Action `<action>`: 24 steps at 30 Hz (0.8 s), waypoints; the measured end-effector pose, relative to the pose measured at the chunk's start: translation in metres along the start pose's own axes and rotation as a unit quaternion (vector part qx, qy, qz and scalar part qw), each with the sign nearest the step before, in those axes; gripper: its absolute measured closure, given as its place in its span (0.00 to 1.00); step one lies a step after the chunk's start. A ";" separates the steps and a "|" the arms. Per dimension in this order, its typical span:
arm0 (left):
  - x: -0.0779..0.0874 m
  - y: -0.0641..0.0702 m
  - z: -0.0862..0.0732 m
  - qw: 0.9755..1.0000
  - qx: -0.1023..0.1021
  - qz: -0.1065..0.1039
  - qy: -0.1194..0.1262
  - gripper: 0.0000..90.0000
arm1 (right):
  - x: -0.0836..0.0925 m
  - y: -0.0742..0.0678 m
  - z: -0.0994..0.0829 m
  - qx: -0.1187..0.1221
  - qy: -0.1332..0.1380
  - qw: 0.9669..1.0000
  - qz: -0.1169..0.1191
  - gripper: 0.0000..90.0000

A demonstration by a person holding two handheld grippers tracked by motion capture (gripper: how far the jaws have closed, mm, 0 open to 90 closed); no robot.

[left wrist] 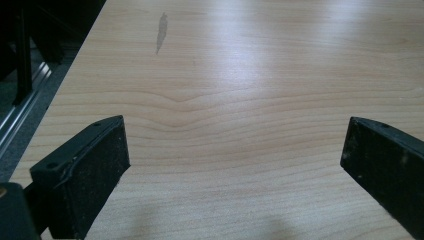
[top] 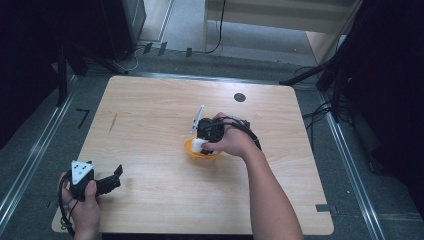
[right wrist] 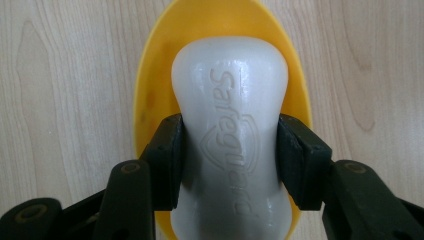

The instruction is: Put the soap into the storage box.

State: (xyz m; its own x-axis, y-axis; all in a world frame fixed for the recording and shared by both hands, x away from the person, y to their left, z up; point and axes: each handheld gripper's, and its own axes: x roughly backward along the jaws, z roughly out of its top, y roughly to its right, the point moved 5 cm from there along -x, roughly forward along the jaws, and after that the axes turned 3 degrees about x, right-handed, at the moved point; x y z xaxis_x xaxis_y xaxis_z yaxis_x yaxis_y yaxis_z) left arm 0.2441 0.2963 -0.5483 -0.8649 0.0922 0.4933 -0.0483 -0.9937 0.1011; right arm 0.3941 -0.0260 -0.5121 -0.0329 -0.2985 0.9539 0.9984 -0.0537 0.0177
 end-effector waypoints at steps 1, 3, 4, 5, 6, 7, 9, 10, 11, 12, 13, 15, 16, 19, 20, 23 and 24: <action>0.000 0.000 0.000 1.000 0.000 0.000 0.000 0.00 | -0.001 0.000 0.000 -0.001 -0.003 1.000 0.001 0.56; 0.000 0.000 0.000 1.000 -0.001 0.000 -0.001 0.00 | -0.002 0.000 -0.001 0.002 -0.004 1.000 0.001 0.56; 0.000 0.000 0.000 1.000 0.000 0.000 -0.002 0.00 | -0.002 0.000 -0.001 0.003 -0.002 1.000 0.001 0.56; 0.000 0.001 0.000 1.000 -0.002 0.000 -0.002 0.00 | -0.002 0.001 -0.001 0.005 0.000 1.000 0.000 0.56; 0.000 0.001 0.000 1.000 -0.003 0.000 -0.001 0.00 | -0.002 0.001 -0.001 0.006 0.000 1.000 0.002 0.56; 0.000 0.001 0.000 1.000 -0.003 0.000 -0.001 0.00 | -0.003 0.001 -0.002 0.002 -0.002 1.000 0.008 0.56; 0.000 0.001 0.000 1.000 -0.002 0.000 -0.002 0.00 | -0.003 0.000 -0.004 -0.003 -0.005 1.000 0.015 0.56; 0.000 0.001 0.000 1.000 -0.002 0.000 -0.003 0.00 | -0.003 0.001 -0.004 0.003 -0.001 1.000 0.013 0.55; 0.000 0.001 0.000 1.000 -0.002 0.000 -0.003 0.00 | -0.003 0.001 -0.004 0.008 0.002 1.000 0.013 0.54; 0.000 0.001 0.000 1.000 -0.003 0.001 -0.002 0.00 | -0.001 0.001 -0.003 0.000 0.010 1.000 0.016 0.50; 0.000 0.001 0.000 1.000 -0.003 0.000 -0.002 0.00 | 0.001 0.001 -0.003 -0.003 0.017 1.000 0.019 0.48; 0.000 0.001 0.000 1.000 -0.003 0.000 -0.002 0.00 | 0.005 0.001 -0.003 -0.011 0.026 0.999 0.016 0.47; 0.000 0.001 0.000 1.000 -0.003 0.001 -0.002 0.00 | 0.007 0.001 -0.003 -0.013 0.029 0.999 0.015 0.47; 0.000 0.001 0.000 1.000 -0.002 0.000 -0.002 0.00 | 0.011 0.001 -0.006 -0.017 0.028 0.999 0.014 0.47; 0.000 0.001 0.000 1.000 -0.003 0.000 -0.003 0.00 | 0.012 0.001 -0.007 -0.019 0.028 0.999 0.012 0.47; 0.000 0.001 0.000 1.000 -0.003 0.000 -0.002 0.00 | 0.018 0.001 -0.010 -0.026 0.034 0.999 0.009 0.46; 0.000 0.001 0.000 1.000 -0.003 0.000 -0.002 0.00 | 0.021 0.001 -0.011 -0.029 0.038 0.999 0.008 0.45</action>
State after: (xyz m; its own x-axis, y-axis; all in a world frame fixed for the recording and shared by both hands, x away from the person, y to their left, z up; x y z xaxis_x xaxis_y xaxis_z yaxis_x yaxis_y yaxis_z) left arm 0.2442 0.2955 -0.5484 -0.8632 0.0923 0.4963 -0.0513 -0.9941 0.0956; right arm 0.3939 -0.0430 -0.4954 -0.0220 -0.3708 0.9285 0.9945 -0.1030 -0.0175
